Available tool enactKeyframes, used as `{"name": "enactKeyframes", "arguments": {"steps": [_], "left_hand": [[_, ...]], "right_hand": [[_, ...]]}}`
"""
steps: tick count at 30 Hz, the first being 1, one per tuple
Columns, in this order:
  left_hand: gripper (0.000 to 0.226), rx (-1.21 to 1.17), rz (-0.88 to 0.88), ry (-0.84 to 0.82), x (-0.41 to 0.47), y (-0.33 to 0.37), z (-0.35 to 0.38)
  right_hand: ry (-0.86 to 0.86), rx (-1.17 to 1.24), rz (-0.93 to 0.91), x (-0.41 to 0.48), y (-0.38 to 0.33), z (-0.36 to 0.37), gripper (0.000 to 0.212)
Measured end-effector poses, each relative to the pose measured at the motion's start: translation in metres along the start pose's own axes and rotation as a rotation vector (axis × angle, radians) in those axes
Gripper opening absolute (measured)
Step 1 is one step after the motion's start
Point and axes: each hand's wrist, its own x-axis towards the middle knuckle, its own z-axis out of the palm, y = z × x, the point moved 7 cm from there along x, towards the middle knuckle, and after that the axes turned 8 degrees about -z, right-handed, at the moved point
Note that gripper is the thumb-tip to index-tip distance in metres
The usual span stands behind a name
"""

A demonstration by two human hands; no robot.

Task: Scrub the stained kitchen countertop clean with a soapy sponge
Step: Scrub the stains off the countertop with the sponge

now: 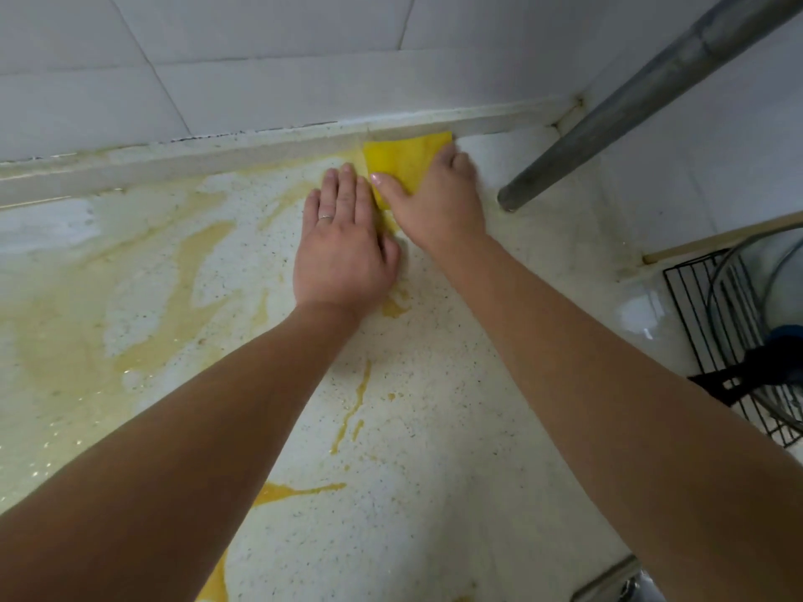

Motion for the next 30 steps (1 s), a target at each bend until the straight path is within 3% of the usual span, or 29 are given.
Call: {"name": "enactKeyframes", "arguments": {"steps": [5, 10, 16, 18, 21, 23, 25, 30], "left_hand": [[0.073, -0.031, 0.000, -0.003, 0.001, -0.004, 0.003], [0.072, -0.061, 0.083, -0.041, -0.017, -0.013, 0.005], [0.070, -0.026, 0.184, -0.162, -0.100, -0.052, 0.002], [0.074, -0.008, 0.185, -0.259, -0.119, -0.067, -0.006], [0.090, 0.032, 0.136, -0.403, -0.131, -0.088, -0.019], [0.106, 0.102, 0.057, -0.438, -0.129, -0.102, -0.029], [0.117, 0.210, -0.028, -0.463, -0.122, -0.117, -0.037], [0.135, 0.328, -0.162, -0.514, -0.106, -0.143, -0.043]], "right_hand": [[0.023, -0.088, 0.019, 0.014, -0.022, 0.017, 0.096], [-0.007, -0.103, -0.290, -0.003, -0.029, 0.018, 0.068], [-0.114, 0.078, -0.515, -0.065, -0.030, 0.018, 0.063], [-0.093, 0.089, -0.489, -0.079, -0.023, 0.009, 0.058], [0.127, 0.042, -0.278, -0.078, -0.014, -0.018, 0.049], [0.104, 0.035, -0.066, -0.072, -0.021, -0.018, 0.071], [0.000, -0.018, -0.001, -0.069, -0.044, -0.001, 0.082], [0.099, -0.084, -0.040, -0.051, -0.042, -0.007, 0.038]]}}
